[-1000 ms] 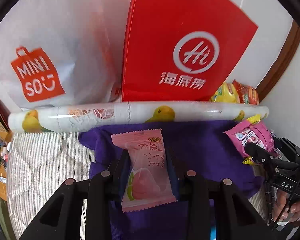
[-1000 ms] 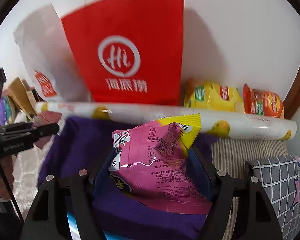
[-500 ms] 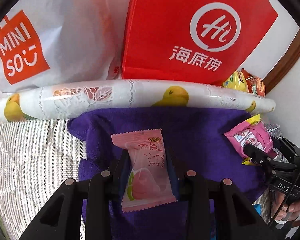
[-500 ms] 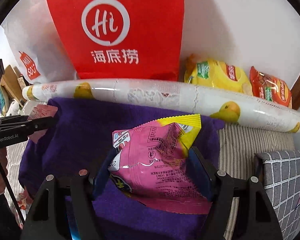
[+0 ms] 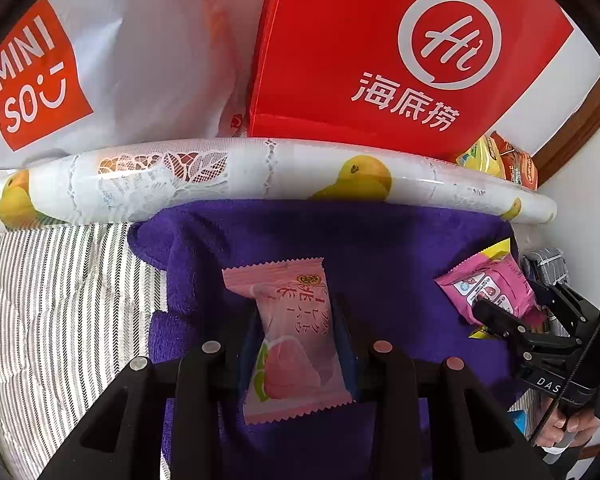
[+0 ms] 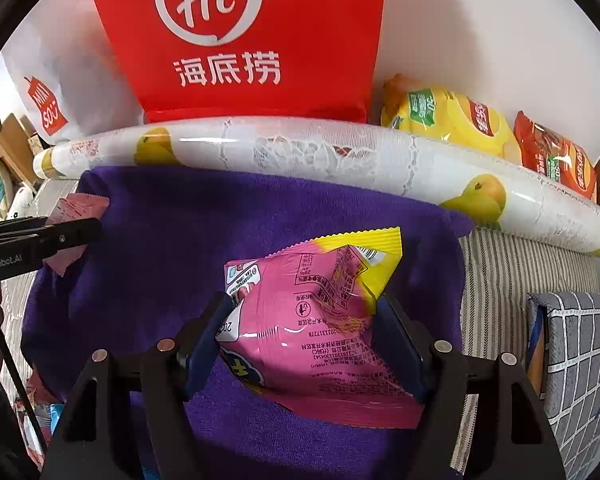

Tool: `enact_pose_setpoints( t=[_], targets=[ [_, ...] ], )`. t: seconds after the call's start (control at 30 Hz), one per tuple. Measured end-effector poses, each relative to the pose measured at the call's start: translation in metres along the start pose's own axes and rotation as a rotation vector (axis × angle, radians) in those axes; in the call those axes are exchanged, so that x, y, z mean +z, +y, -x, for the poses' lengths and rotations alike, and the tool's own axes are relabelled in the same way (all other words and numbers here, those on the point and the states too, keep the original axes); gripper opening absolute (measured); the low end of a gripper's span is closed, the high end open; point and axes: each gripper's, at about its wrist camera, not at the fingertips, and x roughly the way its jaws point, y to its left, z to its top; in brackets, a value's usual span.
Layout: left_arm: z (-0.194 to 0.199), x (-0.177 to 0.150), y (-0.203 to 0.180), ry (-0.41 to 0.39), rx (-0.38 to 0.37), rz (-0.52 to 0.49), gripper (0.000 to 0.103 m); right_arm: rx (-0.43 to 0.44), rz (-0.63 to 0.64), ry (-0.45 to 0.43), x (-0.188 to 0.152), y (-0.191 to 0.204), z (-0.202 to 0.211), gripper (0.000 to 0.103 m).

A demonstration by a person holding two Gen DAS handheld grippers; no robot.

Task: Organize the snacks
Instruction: 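Carry the pink bag and peach packet over the purple towel with both tools, then open both tools to drop the packets onto the purple towel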

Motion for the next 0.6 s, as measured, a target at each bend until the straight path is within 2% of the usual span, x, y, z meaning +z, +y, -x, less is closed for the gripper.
enact_pose_setpoints(
  t=[0.37,0.6],
  targets=[
    [-0.009,0.0,-0.004,0.022,0.008,0.002,0.033,-0.008,0.02,0.015,0.001,0.005,-0.01,0.075],
    [-0.013,0.0,-0.006,0.024,0.013,0.005,0.033,0.003,0.017,-0.016,0.002,0.003,-0.002,0.089]
  ],
)
